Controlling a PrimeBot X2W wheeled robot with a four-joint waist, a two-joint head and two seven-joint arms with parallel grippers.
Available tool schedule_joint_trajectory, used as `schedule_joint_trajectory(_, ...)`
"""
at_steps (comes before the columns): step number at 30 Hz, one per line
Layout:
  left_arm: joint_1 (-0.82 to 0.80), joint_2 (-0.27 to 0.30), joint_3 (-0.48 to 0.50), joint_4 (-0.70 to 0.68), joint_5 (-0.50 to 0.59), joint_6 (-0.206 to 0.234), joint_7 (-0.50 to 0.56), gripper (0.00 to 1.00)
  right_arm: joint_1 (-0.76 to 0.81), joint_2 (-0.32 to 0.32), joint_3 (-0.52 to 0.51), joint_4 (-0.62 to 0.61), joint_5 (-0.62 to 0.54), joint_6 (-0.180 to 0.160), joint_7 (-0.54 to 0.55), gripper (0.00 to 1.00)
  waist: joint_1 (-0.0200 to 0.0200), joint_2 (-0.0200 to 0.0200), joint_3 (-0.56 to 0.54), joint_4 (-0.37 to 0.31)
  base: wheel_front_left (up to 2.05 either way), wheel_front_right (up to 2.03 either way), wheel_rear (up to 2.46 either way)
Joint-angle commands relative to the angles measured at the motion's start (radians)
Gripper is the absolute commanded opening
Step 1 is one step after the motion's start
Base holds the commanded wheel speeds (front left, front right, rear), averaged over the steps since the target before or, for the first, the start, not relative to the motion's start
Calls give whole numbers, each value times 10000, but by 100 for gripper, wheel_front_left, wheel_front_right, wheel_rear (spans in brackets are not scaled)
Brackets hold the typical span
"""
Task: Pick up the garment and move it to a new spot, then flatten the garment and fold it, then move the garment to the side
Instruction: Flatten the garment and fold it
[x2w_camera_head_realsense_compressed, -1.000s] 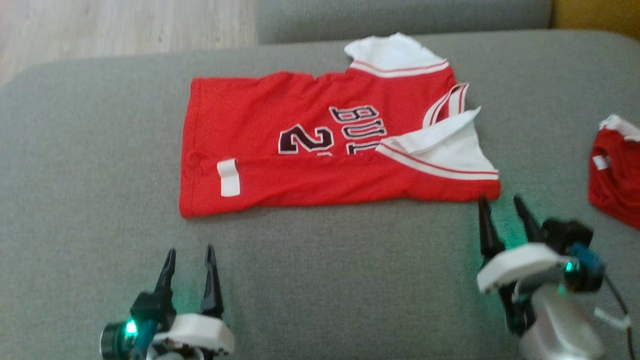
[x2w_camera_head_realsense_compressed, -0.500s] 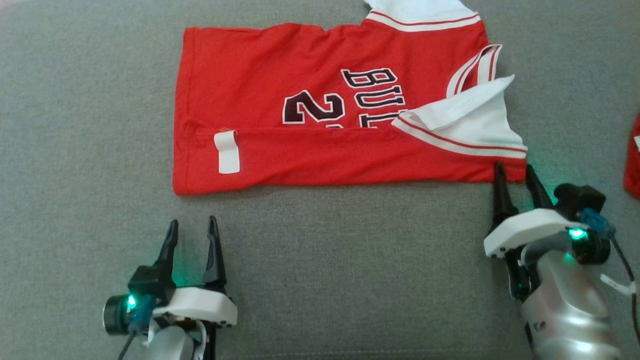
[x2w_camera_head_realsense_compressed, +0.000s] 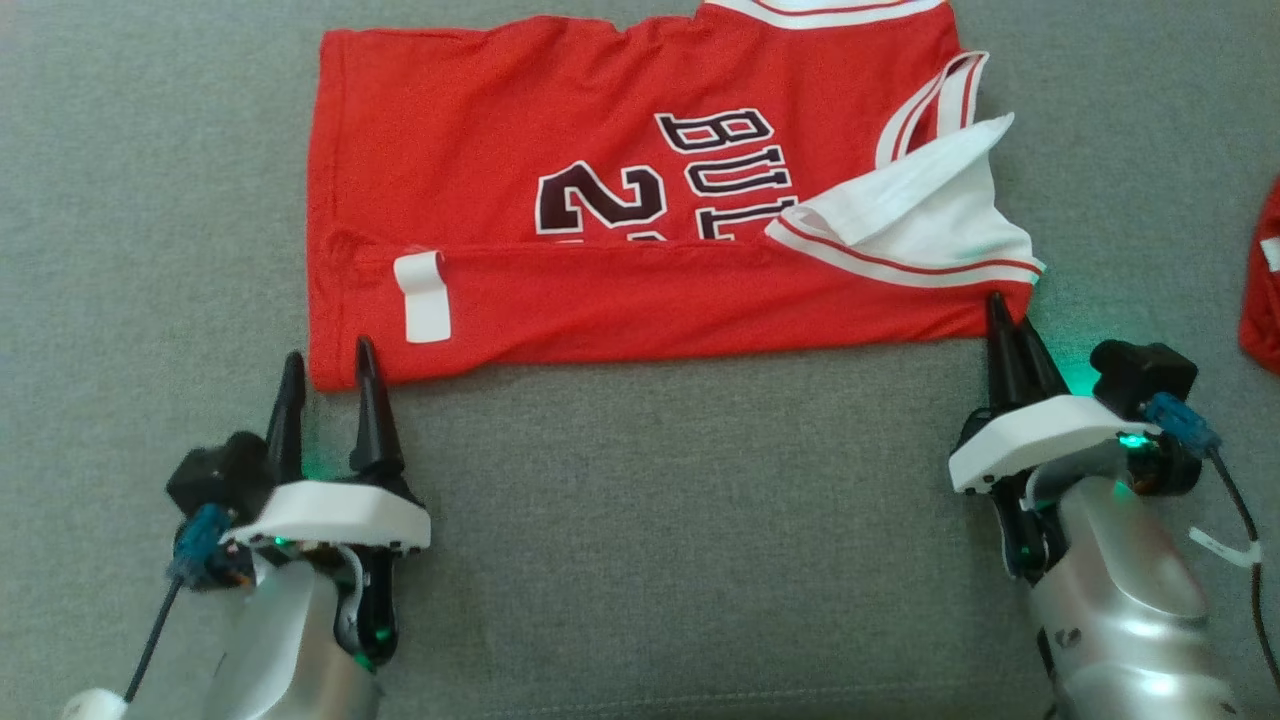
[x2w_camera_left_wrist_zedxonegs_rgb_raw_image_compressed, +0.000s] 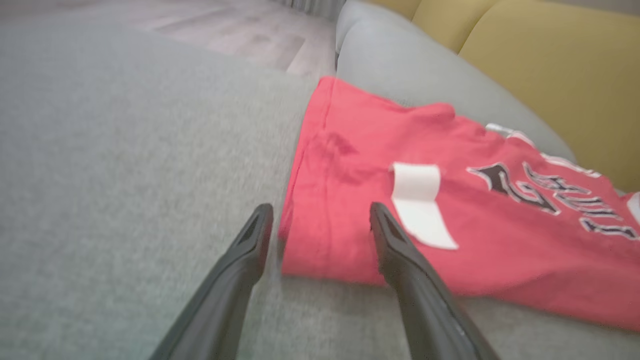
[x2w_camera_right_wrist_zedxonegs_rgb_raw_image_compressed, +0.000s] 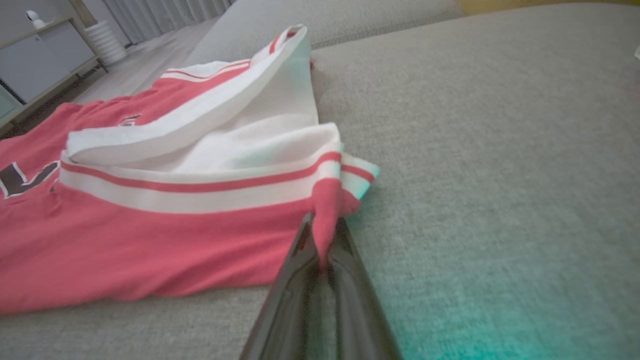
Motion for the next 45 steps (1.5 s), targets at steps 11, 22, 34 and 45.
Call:
schedule_joint_trajectory(11, -833, 131, -139, 2029, -227, -309, -51, 0, 70, 32, 724, -574, 839, 35, 35, 0, -1, 0, 55, -212, 0, 0, 0)
schedule_joint_trajectory(22, -847, 131, 719, 665, 530, -399, -51, 0, -325, 14, 513, -1081, 1815, 35, 35, 0, -1, 0, -1114, -105, 0, 0, 0)
schedule_joint_trajectory(34, 1503, 131, 901, 860, 326, -373, -51, 0, 2067, -748, 776, -1184, 3217, 35, 529, 0, -1, 0, -3155, -160, 0, 0, 0)
schedule_joint_trajectory(45, 2382, 131, 162, 430, -168, 114, -51, 100, 3334, -672, 381, -1579, 2905, 35, 387, 100, -1, 0, -2563, -28, 0, 0, 0)
